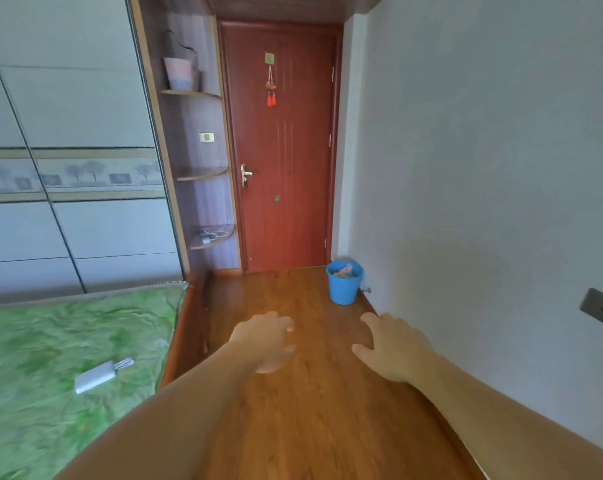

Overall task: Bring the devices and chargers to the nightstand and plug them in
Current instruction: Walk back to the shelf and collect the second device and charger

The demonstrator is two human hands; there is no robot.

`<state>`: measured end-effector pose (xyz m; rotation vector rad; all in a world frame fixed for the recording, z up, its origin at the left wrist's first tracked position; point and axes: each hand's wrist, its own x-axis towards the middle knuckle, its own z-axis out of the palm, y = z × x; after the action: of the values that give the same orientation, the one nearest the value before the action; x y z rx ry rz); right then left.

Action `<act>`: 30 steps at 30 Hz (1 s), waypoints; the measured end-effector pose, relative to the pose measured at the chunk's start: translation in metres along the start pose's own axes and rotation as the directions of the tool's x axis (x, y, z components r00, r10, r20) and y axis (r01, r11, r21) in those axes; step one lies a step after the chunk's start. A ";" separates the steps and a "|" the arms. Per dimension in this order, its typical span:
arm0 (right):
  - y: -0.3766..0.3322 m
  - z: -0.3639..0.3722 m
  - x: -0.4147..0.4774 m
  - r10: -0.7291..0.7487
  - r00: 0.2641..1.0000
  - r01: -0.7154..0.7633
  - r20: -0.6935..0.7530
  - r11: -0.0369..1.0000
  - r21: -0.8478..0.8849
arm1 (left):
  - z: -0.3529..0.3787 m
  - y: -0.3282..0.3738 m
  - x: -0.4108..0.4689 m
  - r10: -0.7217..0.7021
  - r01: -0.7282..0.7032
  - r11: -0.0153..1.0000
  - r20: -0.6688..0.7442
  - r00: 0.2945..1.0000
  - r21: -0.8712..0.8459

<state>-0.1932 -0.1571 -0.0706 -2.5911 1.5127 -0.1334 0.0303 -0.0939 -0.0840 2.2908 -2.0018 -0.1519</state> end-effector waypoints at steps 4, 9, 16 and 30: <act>0.009 0.008 0.098 -0.091 0.996 0.091 -0.005 0.995 0.035 | 0.002 -0.027 0.066 -0.078 0.077 0.997 0.014 0.997 0.024; 0.036 0.002 0.234 -0.179 0.983 0.174 0.036 0.978 0.111 | -0.016 -0.056 0.168 -0.166 0.167 0.979 -0.019 0.986 0.113; 0.039 -0.015 0.413 -0.250 0.964 0.233 0.088 0.957 0.170 | -0.044 -0.119 0.294 -0.295 0.301 0.951 -0.081 0.952 0.068; -0.129 0.058 0.770 -0.448 0.870 0.457 0.203 0.889 0.005 | -0.013 -0.403 0.550 -0.482 0.474 0.874 -0.068 0.873 -0.110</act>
<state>0.3046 -0.7604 -0.1016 -2.8451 0.8287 0.1124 0.5010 -0.5855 -0.1330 2.6298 -1.3154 -0.1616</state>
